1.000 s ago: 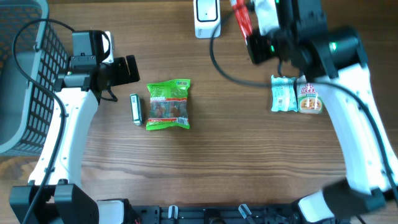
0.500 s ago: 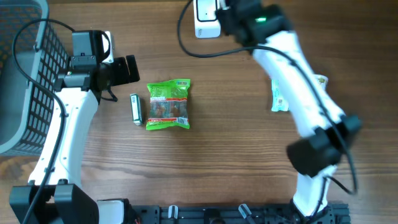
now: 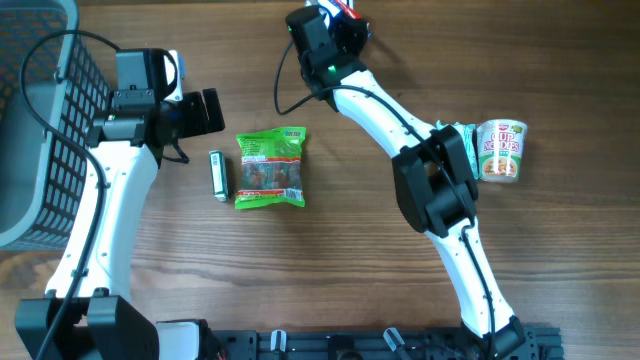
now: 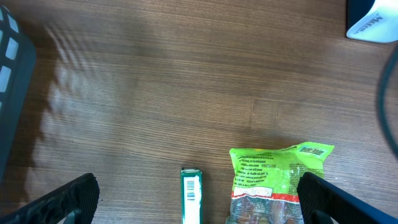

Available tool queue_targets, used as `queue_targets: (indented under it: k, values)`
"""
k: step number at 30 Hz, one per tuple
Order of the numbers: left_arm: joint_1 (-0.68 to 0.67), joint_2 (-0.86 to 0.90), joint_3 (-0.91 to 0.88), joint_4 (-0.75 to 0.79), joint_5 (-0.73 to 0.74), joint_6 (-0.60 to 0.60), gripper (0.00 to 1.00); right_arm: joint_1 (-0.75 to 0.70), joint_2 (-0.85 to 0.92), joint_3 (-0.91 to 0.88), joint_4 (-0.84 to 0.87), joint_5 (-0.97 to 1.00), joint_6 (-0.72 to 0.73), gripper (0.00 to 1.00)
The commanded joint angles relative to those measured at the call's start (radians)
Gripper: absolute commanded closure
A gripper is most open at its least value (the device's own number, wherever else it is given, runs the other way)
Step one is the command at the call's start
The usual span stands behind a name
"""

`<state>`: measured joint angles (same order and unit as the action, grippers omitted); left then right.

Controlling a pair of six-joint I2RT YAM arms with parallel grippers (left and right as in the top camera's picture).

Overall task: Scan the item barcode
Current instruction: 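Hold the red stick over the white scanner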

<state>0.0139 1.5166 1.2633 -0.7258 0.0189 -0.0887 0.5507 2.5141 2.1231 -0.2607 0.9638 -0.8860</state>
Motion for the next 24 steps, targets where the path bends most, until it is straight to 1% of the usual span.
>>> queue_targets:
  k: [1,19,24]
  values:
    - [0.001,0.002,0.003,0.002,-0.01,0.002,0.0,-0.009,0.016,0.011,0.021,0.029,-0.082,0.96]
    - [0.001,0.002,0.003,0.003,-0.01,0.002,0.0,-0.014,0.016,0.01,-0.088,0.028,-0.084,0.96]
    - [0.001,0.002,0.003,0.003,-0.01,0.002,0.0,-0.013,0.016,0.008,-0.169,0.014,-0.083,0.96]
